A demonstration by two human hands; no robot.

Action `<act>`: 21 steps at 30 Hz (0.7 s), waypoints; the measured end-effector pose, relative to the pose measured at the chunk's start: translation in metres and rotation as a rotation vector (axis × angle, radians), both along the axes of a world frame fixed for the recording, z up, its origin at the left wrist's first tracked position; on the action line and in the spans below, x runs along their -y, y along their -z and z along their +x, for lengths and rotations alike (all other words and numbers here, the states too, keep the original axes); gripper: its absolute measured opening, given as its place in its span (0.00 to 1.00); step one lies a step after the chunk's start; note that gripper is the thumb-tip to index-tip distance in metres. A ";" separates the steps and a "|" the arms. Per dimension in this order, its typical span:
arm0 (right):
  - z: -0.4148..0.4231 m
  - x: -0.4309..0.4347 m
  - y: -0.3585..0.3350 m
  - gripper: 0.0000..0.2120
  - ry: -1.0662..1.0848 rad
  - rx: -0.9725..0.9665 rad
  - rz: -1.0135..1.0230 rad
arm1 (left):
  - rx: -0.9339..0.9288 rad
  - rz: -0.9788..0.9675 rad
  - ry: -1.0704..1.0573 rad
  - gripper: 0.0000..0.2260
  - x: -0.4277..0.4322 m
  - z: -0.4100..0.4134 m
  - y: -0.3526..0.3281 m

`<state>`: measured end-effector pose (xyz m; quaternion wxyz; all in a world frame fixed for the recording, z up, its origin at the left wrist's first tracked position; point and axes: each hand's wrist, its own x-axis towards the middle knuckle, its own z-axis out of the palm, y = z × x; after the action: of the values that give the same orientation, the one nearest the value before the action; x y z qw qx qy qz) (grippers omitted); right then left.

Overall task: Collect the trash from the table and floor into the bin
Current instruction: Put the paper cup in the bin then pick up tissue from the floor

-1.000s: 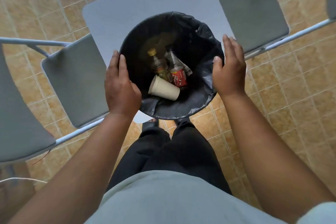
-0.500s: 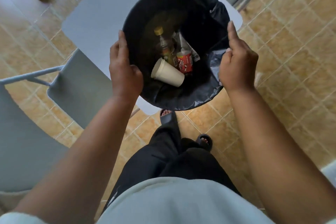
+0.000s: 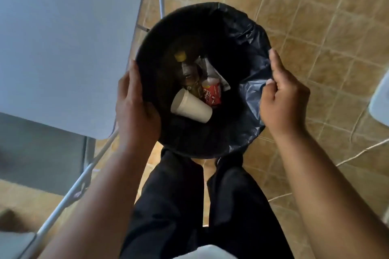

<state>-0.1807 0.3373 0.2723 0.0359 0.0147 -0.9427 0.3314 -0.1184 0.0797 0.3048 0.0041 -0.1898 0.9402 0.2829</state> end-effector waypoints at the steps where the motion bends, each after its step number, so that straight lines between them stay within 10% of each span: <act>1: 0.006 -0.017 0.020 0.25 0.021 0.013 0.019 | 0.028 0.008 0.032 0.36 -0.014 0.000 0.024; 21: -0.039 -0.192 0.365 0.30 0.370 0.097 0.202 | 0.015 0.087 0.531 0.36 -0.159 -0.152 0.397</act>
<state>-0.2199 0.5293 -0.0928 0.0492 -0.1712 -0.9583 0.2233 -0.2707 0.2390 -0.0918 0.0930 0.0617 0.9440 0.3105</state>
